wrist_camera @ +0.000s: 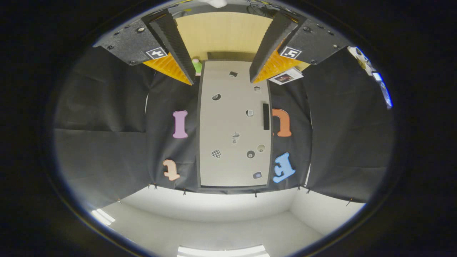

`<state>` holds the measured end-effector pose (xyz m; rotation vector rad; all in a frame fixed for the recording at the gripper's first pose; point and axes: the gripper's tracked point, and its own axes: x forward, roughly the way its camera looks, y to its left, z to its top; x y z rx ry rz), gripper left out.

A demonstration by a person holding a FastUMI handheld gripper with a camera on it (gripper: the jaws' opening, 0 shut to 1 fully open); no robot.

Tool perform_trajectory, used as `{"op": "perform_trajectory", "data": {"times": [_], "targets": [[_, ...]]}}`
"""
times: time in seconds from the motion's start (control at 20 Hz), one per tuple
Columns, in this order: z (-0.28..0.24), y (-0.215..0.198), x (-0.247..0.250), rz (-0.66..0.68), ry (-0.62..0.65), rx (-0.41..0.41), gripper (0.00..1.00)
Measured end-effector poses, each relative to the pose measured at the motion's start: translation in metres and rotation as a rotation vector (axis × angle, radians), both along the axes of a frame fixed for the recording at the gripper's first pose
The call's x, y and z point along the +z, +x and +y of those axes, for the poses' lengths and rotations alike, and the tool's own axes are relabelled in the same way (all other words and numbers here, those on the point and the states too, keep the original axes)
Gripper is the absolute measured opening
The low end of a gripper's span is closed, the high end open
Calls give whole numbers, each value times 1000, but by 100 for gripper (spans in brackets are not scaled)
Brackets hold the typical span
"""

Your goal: Open the shoe cabinet door, grab the shoes and put them into the shoe cabinet, then close the shoe cabinet door.

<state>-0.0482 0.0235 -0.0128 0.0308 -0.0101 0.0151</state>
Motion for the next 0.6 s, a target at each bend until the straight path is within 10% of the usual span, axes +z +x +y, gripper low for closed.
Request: {"op": "perform_trajectory", "data": {"times": [0.6], "targets": [[-4,0,-3,8,3,-2,99]]}}
